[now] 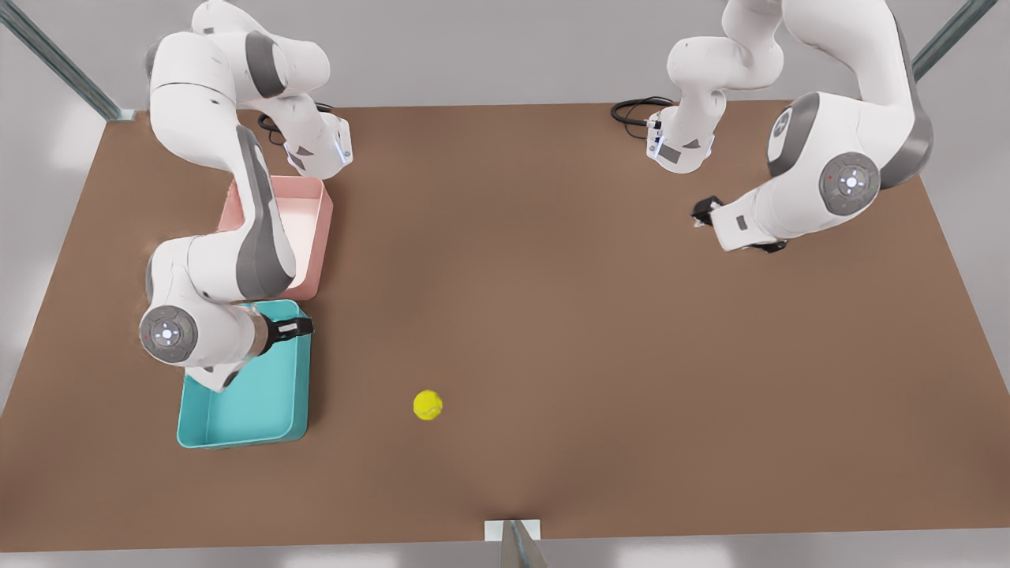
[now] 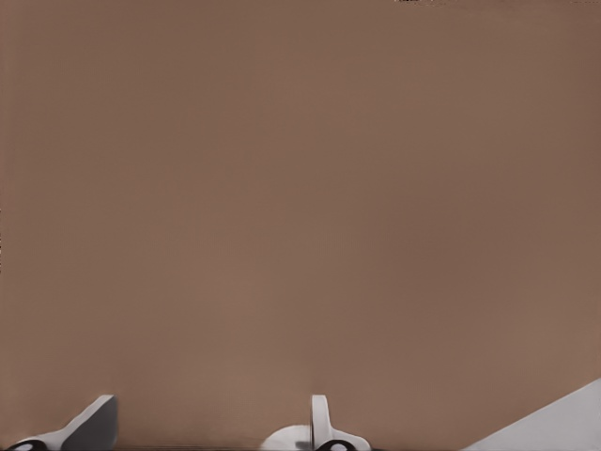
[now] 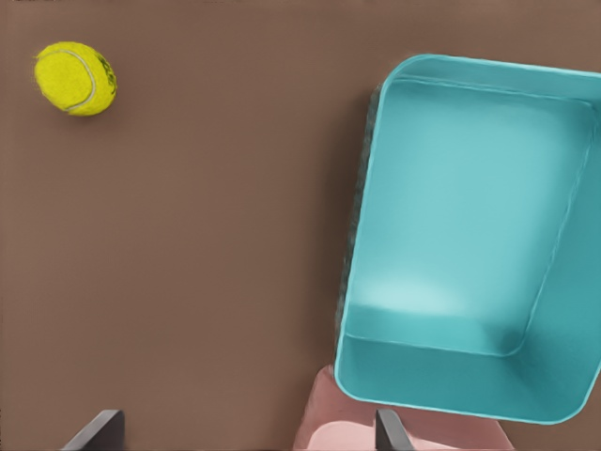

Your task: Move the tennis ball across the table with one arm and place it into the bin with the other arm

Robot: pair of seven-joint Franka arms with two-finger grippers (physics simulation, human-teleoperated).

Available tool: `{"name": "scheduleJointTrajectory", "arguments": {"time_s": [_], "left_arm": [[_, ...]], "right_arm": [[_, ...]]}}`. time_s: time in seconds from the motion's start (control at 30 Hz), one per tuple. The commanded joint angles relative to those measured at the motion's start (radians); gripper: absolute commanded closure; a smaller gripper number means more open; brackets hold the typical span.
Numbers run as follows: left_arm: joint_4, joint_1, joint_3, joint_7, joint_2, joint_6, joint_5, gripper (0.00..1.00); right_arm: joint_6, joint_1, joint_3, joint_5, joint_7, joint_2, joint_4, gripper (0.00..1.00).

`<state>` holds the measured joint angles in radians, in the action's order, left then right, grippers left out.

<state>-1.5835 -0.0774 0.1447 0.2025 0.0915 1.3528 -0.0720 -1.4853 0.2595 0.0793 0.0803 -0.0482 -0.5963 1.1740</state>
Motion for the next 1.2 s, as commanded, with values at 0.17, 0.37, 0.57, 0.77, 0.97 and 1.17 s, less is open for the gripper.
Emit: {"name": "scheduleJointTrajectory", "arguments": {"time_s": [0.17,0.37,0.57,0.77,0.97,1.17], "left_arm": [[0.0,-0.005,0.001,-0.548,0.002,-0.017,0.003,0.0],[0.0,0.004,-0.001,-0.548,0.002,-0.018,0.003,0.0],[0.0,0.004,-0.001,-0.548,0.008,-0.018,0.003,0.0],[0.0,0.004,-0.001,-0.548,0.014,-0.02,0.003,0.0],[0.0,0.011,-0.001,-0.548,0.016,-0.021,0.003,0.0],[0.0,0.011,-0.001,-0.548,0.022,-0.021,0.001,0.0]], "right_arm": [[-0.549,0.095,-0.004,0.052,0.593,-0.255,-0.122,0.0],[-0.676,0.107,-0.046,0.055,0.719,-0.355,-0.16,0.0],[-0.696,0.119,-0.046,0.056,0.719,-0.392,-0.143,0.0],[-0.656,0.122,-0.046,0.047,0.712,-0.388,-0.096,0.0],[-0.656,0.145,-0.046,0.047,0.711,-0.413,-0.085,0.0],[-0.656,0.145,-0.05,0.044,0.709,-0.416,-0.056,0.0]]}}
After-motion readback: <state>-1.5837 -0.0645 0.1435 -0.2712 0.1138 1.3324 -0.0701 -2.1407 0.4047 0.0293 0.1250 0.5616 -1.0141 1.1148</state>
